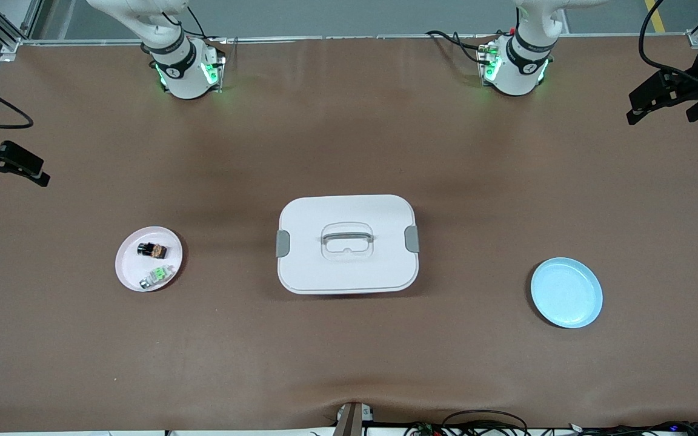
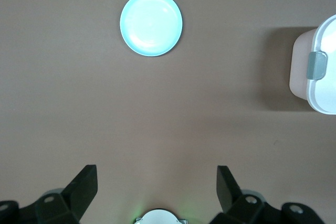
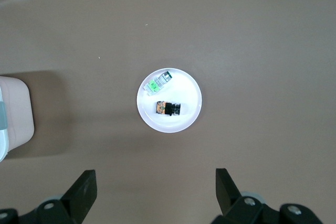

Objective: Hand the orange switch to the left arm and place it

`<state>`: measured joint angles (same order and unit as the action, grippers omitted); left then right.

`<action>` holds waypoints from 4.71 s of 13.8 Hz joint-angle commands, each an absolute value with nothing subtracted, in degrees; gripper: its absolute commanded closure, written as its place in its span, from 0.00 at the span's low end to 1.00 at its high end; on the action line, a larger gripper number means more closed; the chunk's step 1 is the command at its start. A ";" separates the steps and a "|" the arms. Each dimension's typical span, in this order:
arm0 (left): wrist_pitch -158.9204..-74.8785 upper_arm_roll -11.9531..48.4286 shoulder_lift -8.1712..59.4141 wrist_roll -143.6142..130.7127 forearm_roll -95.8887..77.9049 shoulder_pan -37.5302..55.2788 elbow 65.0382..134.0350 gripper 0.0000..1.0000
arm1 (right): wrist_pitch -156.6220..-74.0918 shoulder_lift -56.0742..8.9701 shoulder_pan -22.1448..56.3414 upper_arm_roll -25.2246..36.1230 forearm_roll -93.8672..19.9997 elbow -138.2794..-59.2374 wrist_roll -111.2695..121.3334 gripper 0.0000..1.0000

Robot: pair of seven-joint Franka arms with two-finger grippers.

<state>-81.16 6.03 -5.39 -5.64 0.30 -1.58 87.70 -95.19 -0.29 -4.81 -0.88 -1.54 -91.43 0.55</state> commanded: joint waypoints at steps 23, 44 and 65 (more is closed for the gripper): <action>-80.24 6.59 -2.37 -5.19 0.44 -1.41 84.73 0.00 | -100.45 -10.89 -8.35 -1.05 -1.23 -91.05 0.36 0.00; -80.33 6.50 -2.11 -5.80 0.44 -1.58 84.64 0.00 | -133.50 -22.32 -4.75 -1.14 -3.25 -114.87 -2.99 0.00; -81.39 5.71 -0.35 -5.80 0.53 -1.93 83.67 0.00 | -142.29 -30.67 -4.57 -1.14 -2.72 -115.84 -3.08 0.00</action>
<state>-81.57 5.68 -0.99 -5.71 0.30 -1.69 85.16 -142.21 -30.16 -4.69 -1.25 -3.08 -116.62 -2.23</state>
